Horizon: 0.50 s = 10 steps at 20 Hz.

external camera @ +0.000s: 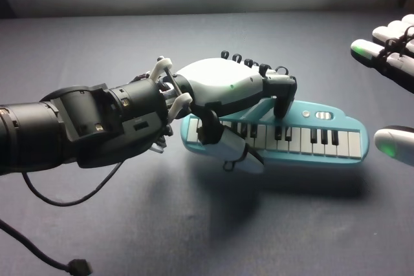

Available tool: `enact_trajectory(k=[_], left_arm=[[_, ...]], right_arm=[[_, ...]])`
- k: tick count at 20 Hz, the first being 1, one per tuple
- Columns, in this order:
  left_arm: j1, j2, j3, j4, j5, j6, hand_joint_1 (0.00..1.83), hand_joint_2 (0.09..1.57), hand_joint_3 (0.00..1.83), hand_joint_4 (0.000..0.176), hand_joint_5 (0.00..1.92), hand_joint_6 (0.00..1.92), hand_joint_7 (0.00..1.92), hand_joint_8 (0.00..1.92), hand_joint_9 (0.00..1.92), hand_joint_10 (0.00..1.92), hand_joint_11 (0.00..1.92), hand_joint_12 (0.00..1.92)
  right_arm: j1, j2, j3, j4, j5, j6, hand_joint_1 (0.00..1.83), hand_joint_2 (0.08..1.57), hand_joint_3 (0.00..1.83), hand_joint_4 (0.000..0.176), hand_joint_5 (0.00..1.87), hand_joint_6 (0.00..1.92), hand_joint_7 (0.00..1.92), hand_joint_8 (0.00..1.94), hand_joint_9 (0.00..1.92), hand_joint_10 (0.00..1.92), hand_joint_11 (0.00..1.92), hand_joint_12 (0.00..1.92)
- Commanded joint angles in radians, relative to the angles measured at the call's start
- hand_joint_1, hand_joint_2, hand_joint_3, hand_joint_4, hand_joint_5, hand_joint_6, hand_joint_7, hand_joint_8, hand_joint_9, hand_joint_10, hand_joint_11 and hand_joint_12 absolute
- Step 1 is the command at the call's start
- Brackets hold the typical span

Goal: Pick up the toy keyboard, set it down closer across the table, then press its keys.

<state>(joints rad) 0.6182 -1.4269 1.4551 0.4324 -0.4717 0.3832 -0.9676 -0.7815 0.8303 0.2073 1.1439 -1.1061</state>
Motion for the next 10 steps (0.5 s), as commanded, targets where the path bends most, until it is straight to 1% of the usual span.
enact_trajectory(k=[1, 2, 3, 4, 6, 7, 9, 10], left_arm=[[-0.014, -0.008, -0.004, -0.009, -0.123, -0.006, 1.13, 1.28, 0.00, 0.000, 0.25, 1.34, 0.26, 1.31, 0.26, 1.44, 0.24, 1.70], [-0.017, -0.013, -0.002, -0.001, -0.117, -0.006, 0.51, 1.06, 0.02, 0.128, 0.05, 0.27, 0.05, 0.26, 0.05, 0.29, 0.05, 0.34], [-0.018, -0.018, 0.000, 0.002, -0.114, -0.006, 0.42, 1.01, 0.02, 0.153, 0.01, 0.05, 0.01, 0.05, 0.01, 0.06, 0.01, 0.07], [-0.018, -0.021, 0.001, 0.003, -0.111, -0.006, 0.41, 1.00, 0.02, 0.159, 0.00, 0.01, 0.00, 0.01, 0.00, 0.01, 0.00, 0.01], [-0.017, -0.020, 0.002, 0.003, -0.104, -0.005, 0.40, 0.99, 0.02, 0.160, 0.00, 0.00, 0.00, 0.00, 0.00, 0.00, 0.00, 0.00], [-0.017, -0.020, 0.002, 0.003, -0.103, -0.004, 0.44, 0.98, 0.01, 0.175, 0.00, 0.00, 0.00, 0.00, 0.00, 0.00, 0.00, 0.00], [-0.018, -0.020, 0.002, 0.003, -0.102, 0.000, 0.44, 0.97, 0.01, 0.176, 0.00, 0.00, 0.00, 0.00, 0.00, 0.00, 0.00, 0.00], [-0.018, -0.019, 0.001, 0.003, -0.105, 0.000, 0.46, 0.95, 0.00, 0.176, 0.00, 0.00, 0.00, 0.00, 0.00, 0.00, 0.00, 0.00]], right_arm=[[0.003, 0.006, -0.001, -0.003, 0.129, 0.003, 0.00, 1.30, 0.00, 0.100, 0.00, 0.00, 0.00, 0.00, 0.00, 0.00, 0.00, 0.00], [0.003, 0.006, -0.001, -0.003, 0.129, 0.003, 0.00, 1.30, 0.00, 0.122, 0.00, 0.00, 0.00, 0.00, 0.00, 0.00, 0.00, 0.00], [0.003, 0.006, -0.001, -0.003, 0.129, 0.003, 0.00, 1.30, 0.00, 0.124, 0.00, 0.00, 0.00, 0.00, 0.00, 0.00, 0.00, 0.00], [0.003, 0.006, 0.000, -0.003, 0.129, 0.003, 0.00, 1.30, 0.00, 0.124, 0.00, 0.00, 0.00, 0.00, 0.00, 0.00, 0.00, 0.00], [0.003, 0.005, 0.001, -0.003, 0.129, 0.003, 0.00, 1.30, 0.00, 0.124, 0.00, 0.00, 0.00, 0.00, 0.00, 0.00, 0.00, 0.00], [0.002, 0.005, 0.001, -0.003, 0.129, 0.003, 0.00, 1.30, 0.00, 0.132, 0.00, 0.00, 0.00, 0.00, 0.00, 0.00, 0.00, 0.00], [-0.001, 0.005, 0.001, -0.001, 0.129, 0.003, 0.00, 1.30, 0.00, 0.134, 0.00, 0.00, 0.00, 0.00, 0.00, 0.00, 0.00, 0.00], [-0.001, 0.005, 0.000, -0.001, 0.129, 0.003, 0.00, 1.30, 0.00, 0.126, 0.00, 0.00, 0.00, 0.00, 0.00, 0.00, 0.00, 0.00]])
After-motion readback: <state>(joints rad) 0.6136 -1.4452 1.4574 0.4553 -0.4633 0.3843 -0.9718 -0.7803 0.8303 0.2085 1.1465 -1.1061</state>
